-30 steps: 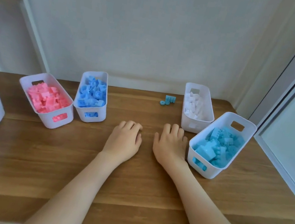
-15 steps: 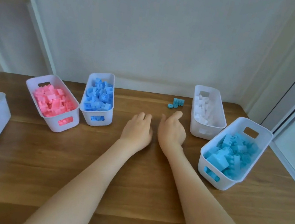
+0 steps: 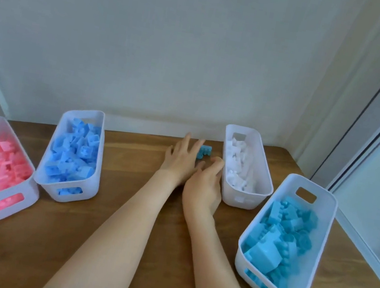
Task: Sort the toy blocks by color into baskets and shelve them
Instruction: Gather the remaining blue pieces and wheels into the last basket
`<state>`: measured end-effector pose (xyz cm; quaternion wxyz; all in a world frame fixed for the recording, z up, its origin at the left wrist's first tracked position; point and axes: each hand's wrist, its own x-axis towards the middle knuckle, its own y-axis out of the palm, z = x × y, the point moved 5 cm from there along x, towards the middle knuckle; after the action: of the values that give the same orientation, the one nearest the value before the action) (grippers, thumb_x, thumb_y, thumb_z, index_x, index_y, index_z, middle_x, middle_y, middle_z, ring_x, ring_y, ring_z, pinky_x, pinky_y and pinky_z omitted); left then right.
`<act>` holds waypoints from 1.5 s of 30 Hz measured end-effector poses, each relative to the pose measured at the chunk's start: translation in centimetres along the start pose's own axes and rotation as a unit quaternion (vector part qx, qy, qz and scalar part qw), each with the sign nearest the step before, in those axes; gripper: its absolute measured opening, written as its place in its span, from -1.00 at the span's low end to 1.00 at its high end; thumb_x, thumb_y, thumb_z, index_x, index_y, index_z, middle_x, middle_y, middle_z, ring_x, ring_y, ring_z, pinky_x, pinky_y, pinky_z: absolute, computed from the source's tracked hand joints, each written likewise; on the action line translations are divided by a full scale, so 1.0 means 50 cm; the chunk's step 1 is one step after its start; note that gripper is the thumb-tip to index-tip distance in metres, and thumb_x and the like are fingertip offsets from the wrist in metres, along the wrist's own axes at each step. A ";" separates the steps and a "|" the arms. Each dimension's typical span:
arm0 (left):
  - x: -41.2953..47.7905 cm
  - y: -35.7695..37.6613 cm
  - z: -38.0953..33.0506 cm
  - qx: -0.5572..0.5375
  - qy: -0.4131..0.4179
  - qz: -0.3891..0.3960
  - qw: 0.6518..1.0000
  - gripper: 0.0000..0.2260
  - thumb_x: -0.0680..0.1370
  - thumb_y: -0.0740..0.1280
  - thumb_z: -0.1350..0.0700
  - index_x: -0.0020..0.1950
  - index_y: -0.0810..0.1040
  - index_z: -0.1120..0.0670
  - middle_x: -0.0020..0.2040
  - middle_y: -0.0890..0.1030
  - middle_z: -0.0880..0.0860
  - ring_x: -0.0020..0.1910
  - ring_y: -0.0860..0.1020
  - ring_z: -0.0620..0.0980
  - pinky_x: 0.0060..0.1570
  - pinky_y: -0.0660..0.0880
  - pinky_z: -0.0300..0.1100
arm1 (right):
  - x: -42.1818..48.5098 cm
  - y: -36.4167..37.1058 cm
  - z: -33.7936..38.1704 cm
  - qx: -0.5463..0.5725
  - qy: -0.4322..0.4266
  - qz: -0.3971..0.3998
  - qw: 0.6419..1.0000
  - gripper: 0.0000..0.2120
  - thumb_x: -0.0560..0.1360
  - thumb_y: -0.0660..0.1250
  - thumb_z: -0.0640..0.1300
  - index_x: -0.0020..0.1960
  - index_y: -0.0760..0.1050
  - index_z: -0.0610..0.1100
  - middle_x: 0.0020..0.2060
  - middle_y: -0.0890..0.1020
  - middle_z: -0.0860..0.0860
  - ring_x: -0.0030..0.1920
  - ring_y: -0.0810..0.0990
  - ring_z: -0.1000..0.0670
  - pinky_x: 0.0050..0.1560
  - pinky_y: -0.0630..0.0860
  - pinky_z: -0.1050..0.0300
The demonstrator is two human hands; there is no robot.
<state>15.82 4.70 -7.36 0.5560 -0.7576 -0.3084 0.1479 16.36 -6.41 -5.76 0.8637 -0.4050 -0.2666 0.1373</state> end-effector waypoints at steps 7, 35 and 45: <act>0.033 0.005 -0.016 0.028 0.075 -0.003 0.997 -0.64 0.64 0.07 0.05 0.45 0.21 -0.02 0.36 0.30 0.08 0.35 0.28 0.08 0.36 0.14 0.05 | 0.019 0.015 0.002 0.028 0.017 0.025 0.999 -0.78 0.61 0.09 -0.15 0.23 0.29 -0.18 0.11 0.52 -0.06 0.02 0.56 0.02 -0.04 0.46 0.26; -0.314 -0.251 -0.195 -0.036 -0.089 -0.070 0.993 -0.82 0.59 0.16 0.18 0.13 0.48 0.16 0.12 0.60 0.17 0.07 0.55 0.17 -0.09 0.44 -0.09 | -0.039 -0.323 0.111 0.266 -0.177 0.077 0.944 -0.76 0.56 0.11 -0.09 -0.19 0.43 -0.18 -0.35 0.55 -0.04 -0.25 0.49 -0.11 -0.21 0.37 0.03; -0.259 -0.092 -0.384 -0.124 0.002 0.013 0.992 -0.69 0.63 0.15 -0.09 0.17 0.35 0.14 -0.05 0.50 0.03 -0.11 0.49 0.01 -0.26 0.35 -0.18 | 0.081 -0.314 -0.238 0.052 -0.034 0.242 0.968 -0.74 0.51 0.14 -0.21 0.19 0.42 -0.15 0.14 0.53 -0.10 0.10 0.47 -0.10 0.10 0.38 0.07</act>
<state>15.39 -17.02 1.90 0.4565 -0.8247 -0.3135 0.1147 26.81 -22.00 1.50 0.8148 -0.4074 -0.1829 0.3696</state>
